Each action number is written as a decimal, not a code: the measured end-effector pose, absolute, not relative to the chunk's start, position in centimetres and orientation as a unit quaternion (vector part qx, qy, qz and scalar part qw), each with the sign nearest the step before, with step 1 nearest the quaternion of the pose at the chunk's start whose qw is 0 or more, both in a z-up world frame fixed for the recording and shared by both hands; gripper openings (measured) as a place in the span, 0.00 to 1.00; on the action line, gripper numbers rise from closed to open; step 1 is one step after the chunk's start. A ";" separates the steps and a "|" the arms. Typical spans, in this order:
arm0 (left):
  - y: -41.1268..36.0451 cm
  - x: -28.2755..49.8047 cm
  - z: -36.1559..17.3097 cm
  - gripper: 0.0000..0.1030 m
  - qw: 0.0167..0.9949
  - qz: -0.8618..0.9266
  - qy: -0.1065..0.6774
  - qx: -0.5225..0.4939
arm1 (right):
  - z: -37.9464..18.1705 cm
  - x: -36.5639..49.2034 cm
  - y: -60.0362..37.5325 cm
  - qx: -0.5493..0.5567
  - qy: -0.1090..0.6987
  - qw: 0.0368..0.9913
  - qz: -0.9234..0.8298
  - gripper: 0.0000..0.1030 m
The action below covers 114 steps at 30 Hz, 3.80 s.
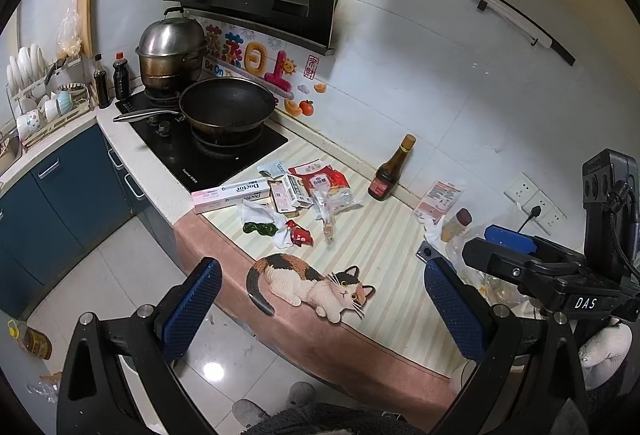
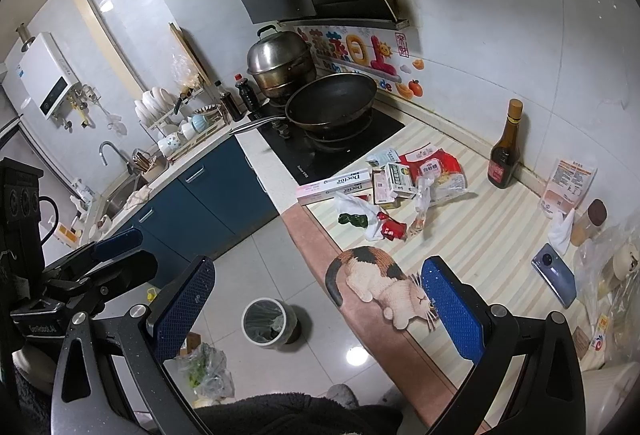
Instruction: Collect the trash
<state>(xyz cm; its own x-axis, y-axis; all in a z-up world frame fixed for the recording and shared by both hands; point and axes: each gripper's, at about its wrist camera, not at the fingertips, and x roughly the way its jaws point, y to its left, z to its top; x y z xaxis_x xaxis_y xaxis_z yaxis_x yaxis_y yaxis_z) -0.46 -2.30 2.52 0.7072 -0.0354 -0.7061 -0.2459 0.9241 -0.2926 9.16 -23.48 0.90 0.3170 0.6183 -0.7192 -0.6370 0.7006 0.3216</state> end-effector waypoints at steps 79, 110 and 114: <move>19.4 15.4 -21.6 0.44 0.777 0.287 0.559 -0.035 | -21.7 33.7 1.9 -0.098 0.547 0.772 0.309 0.06; 45.1 -23.9 -85.1 0.45 0.462 0.297 0.568 -0.613 | -86.8 -6.0 34.6 -0.294 0.771 0.404 0.396 0.05; 44.9 -26.3 -88.3 0.47 0.439 0.297 0.562 -0.635 | -91.1 -6.9 35.7 -0.309 0.773 0.396 0.388 0.06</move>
<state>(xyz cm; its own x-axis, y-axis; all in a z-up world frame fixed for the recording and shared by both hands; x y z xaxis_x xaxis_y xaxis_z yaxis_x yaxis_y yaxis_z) -26.27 44.89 -88.27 0.1925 -0.4521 -0.8710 -0.9744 0.0167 -0.2240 -6.95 35.69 -91.13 -0.4961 -0.1701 -0.8514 -0.7845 0.5080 0.3556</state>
